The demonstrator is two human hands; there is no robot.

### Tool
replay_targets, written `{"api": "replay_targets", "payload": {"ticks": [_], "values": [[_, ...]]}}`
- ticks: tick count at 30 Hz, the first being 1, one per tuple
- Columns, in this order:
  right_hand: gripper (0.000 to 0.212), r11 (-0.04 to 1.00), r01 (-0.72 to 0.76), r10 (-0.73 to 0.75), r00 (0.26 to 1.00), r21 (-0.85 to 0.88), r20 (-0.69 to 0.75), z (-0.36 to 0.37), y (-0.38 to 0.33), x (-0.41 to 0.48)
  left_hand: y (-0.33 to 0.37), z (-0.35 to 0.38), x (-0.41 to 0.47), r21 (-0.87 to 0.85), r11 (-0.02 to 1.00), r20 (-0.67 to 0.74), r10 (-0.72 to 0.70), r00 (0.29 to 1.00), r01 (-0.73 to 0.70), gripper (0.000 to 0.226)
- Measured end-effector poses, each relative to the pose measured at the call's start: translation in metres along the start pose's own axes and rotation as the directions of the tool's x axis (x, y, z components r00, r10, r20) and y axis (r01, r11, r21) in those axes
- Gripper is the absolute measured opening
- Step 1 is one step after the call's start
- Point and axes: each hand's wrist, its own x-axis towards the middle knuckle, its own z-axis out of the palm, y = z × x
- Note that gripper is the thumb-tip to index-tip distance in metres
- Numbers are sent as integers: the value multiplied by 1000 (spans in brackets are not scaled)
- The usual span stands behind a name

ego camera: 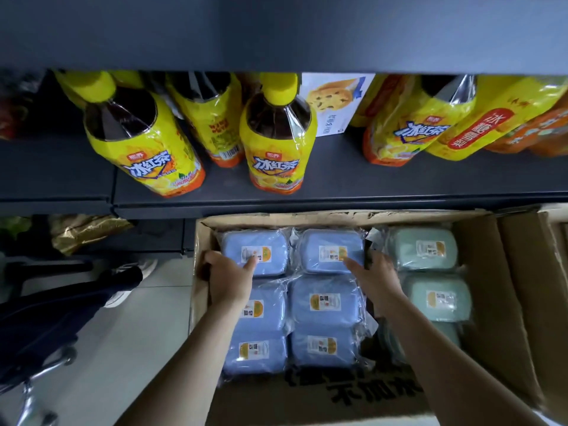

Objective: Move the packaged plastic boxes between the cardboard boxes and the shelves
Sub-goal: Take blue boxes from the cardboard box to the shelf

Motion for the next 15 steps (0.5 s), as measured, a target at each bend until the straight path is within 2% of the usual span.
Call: {"api": "replay_targets", "payload": {"ticks": [3,6,9,12,15], "values": [[39,990,-21,15,999,140,44,8,-3,12,-4,-2,-6,-46,998,-10,47,999,-47,62],[46,977,4,-15,999,215,51,11,-6,16,-6,-3,-8,-80,995,-19,53,998,-55,61],[42,973,-33,26,999,230,31,12,-7,15,-7,-4,-8,-114,990,-70,76,995,-83,73],[44,974,-29,42,998,226,-55,7,-10,6,-4,-5,-10,-122,989,-109,67,992,-80,92],[47,980,25,12,983,197,-182,-2,-16,-7,-1,-9,-14,-97,990,-88,91,992,-100,97]]}}
